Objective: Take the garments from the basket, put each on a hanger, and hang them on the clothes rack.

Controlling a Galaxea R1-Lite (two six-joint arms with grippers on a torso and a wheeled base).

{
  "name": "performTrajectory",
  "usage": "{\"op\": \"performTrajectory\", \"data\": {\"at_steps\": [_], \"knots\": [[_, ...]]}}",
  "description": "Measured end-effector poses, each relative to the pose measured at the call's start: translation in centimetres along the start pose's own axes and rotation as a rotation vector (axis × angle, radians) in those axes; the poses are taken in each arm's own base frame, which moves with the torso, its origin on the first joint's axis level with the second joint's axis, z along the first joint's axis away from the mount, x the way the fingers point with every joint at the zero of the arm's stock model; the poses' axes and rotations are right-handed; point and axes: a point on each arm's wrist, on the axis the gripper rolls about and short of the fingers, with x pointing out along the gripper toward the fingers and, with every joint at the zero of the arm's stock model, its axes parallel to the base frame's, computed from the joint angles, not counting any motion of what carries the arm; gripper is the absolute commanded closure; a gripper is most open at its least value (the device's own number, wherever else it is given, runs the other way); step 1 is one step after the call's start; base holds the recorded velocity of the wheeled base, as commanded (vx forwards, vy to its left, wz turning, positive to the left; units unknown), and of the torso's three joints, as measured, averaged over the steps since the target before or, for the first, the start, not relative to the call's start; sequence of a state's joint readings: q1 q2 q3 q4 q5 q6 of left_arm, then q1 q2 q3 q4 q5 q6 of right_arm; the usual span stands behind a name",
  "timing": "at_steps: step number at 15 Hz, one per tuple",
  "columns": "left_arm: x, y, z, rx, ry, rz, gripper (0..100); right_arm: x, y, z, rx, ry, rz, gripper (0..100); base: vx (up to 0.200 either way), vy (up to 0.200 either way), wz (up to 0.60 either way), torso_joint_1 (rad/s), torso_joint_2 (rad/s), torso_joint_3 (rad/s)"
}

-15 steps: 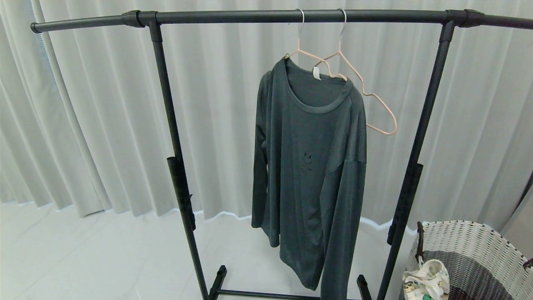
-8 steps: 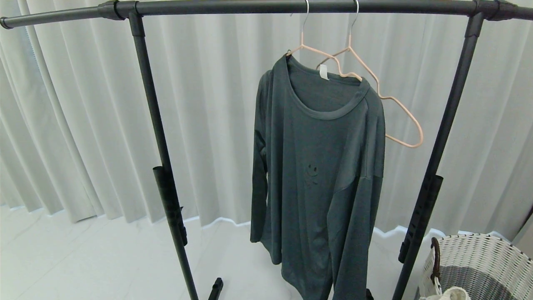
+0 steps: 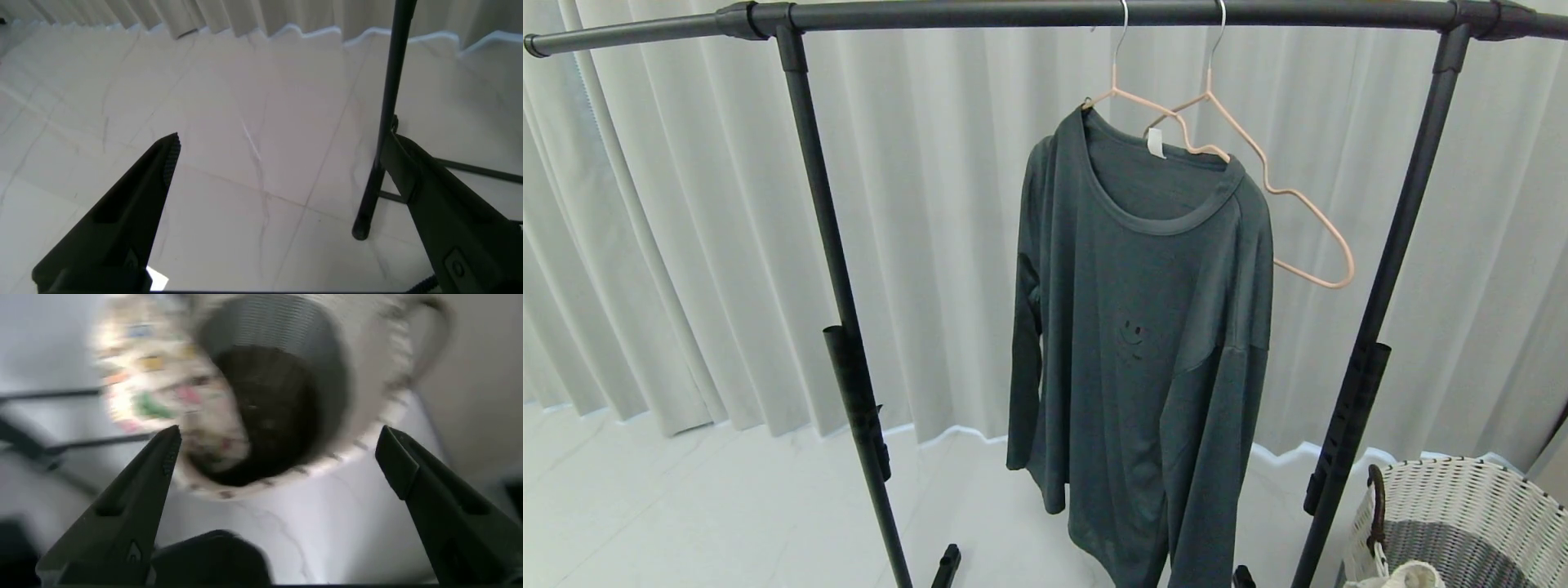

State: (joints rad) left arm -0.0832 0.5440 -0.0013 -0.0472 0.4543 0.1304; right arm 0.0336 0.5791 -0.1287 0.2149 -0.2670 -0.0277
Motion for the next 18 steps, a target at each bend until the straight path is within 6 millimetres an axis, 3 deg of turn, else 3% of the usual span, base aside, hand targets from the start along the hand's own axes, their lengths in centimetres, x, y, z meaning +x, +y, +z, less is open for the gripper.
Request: {"op": "performTrajectory", "data": {"at_steps": [4, 8, 13, 18], "knots": [[0.1, 0.0, 0.0, 0.003, 0.006, -0.001, 0, 0.2, 0.2, 4.4, -0.051, -0.011, 0.110, 0, 0.000, 0.000, 0.00, 0.000, 0.00, 0.000], [0.0, 0.0, 0.0, -0.001, 0.008, 0.005, 0, 3.7, 1.1, 8.2, -0.157, 0.096, 0.146, 0, 0.000, 0.000, 0.00, 0.000, 0.00, 0.000], [0.1, 0.0, 0.0, -0.002, 0.009, 0.007, 0, 9.3, 2.8, 9.4, -0.217, 0.242, 0.177, 0, 0.000, 0.000, 0.00, 0.000, 0.00, 0.000], [0.1, 0.0, 0.0, 0.000, 0.012, 0.006, 0, 13.4, 4.0, 8.7, -0.246, 0.350, 0.176, 0, 0.000, 0.000, 0.00, 0.000, 0.00, 0.000]]}}
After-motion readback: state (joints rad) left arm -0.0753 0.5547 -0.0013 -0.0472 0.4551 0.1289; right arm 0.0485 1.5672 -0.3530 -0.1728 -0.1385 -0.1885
